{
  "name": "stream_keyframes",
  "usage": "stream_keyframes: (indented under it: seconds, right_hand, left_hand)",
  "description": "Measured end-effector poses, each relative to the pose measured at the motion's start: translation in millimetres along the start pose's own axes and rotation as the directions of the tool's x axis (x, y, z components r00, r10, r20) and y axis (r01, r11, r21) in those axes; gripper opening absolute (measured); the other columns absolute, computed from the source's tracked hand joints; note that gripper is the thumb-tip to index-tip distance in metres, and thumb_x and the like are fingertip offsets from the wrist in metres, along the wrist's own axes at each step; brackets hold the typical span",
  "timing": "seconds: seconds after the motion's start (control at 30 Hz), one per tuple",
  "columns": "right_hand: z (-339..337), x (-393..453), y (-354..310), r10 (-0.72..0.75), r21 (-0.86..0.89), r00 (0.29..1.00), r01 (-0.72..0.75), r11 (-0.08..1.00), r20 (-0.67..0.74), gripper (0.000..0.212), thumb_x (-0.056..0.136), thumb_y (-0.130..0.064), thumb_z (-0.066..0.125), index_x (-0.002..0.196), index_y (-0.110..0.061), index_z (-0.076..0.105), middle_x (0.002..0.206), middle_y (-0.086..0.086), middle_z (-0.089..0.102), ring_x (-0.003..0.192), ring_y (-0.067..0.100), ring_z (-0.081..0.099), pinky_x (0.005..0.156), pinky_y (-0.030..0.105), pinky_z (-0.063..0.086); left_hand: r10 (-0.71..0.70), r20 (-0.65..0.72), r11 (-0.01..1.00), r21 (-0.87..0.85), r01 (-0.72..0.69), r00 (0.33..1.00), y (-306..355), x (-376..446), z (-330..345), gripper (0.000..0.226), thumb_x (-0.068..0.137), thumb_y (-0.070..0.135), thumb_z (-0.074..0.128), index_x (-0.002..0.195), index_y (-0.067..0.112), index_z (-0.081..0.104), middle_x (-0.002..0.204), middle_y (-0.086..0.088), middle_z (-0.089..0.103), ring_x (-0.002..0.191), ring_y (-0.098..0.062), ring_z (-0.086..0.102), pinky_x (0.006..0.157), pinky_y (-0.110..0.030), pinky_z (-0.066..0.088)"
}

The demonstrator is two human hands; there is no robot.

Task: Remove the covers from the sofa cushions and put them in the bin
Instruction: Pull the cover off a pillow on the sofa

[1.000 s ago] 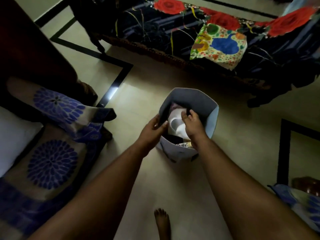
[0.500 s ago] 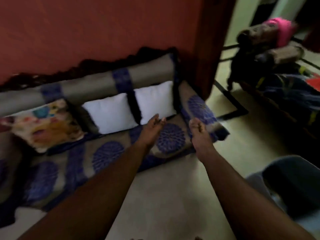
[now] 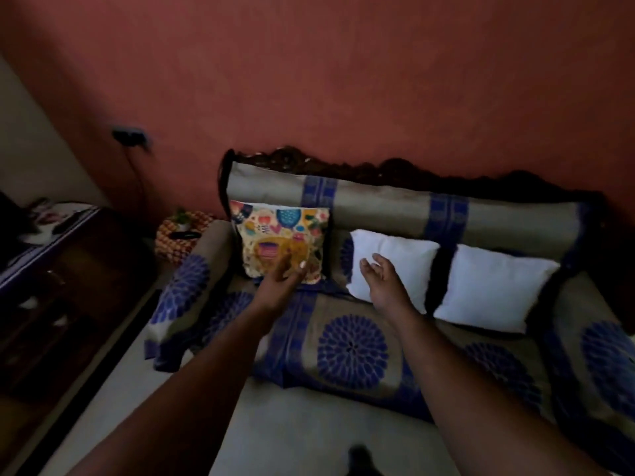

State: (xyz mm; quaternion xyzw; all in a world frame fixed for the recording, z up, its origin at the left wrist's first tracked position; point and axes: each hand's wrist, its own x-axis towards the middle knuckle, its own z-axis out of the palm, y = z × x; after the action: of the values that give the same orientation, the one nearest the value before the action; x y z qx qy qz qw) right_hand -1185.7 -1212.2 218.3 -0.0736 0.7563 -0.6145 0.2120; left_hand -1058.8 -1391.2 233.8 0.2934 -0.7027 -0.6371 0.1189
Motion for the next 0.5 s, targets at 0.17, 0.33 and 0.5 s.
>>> stream_keyframes:
  seconds: [0.17,0.33,0.5]
  right_hand:
    - [65,120,14,0.069,-0.097,0.992,-0.059,0.994,0.103,0.067,0.099,-0.042,0.059,0.155,-0.016,0.032,0.160,0.012,0.034,0.144,0.027,0.038,0.114,0.042,0.038]
    - [120,283,41,0.182,-0.156,0.973,-0.160,0.975,0.140,0.067,0.098,-0.043,0.062,0.154,-0.020,0.033,0.159,0.009,0.035,0.142,0.026,0.040,0.095,0.032,0.040]
    - [168,447,70,0.350,-0.018,0.936,-0.349,0.937,0.039,0.070,0.097,-0.034,0.066,0.155,-0.017,0.030,0.156,0.011,0.039,0.136,0.030,0.046,0.096,0.038,0.046]
  left_hand:
    - [-0.109,-0.042,0.994,-0.024,0.108,0.993,-12,96,-28,0.059,0.097,0.039,0.062,0.149,0.017,0.045,0.135,-0.009,0.062,0.127,-0.033,0.054,0.106,-0.053,0.042]
    - [-0.201,-0.046,0.980,-0.014,0.201,0.978,-31,235,-34,0.073,0.082,0.061,0.062,0.147,0.031,0.046,0.143,0.004,0.055,0.127,-0.017,0.055,0.106,-0.047,0.045]
    - [-0.316,-0.080,0.949,-0.043,0.313,0.945,-63,369,-37,0.044,0.089,0.053,0.063,0.129,0.035,0.057,0.134,0.006,0.060,0.124,-0.014,0.057,0.109,-0.044,0.044]
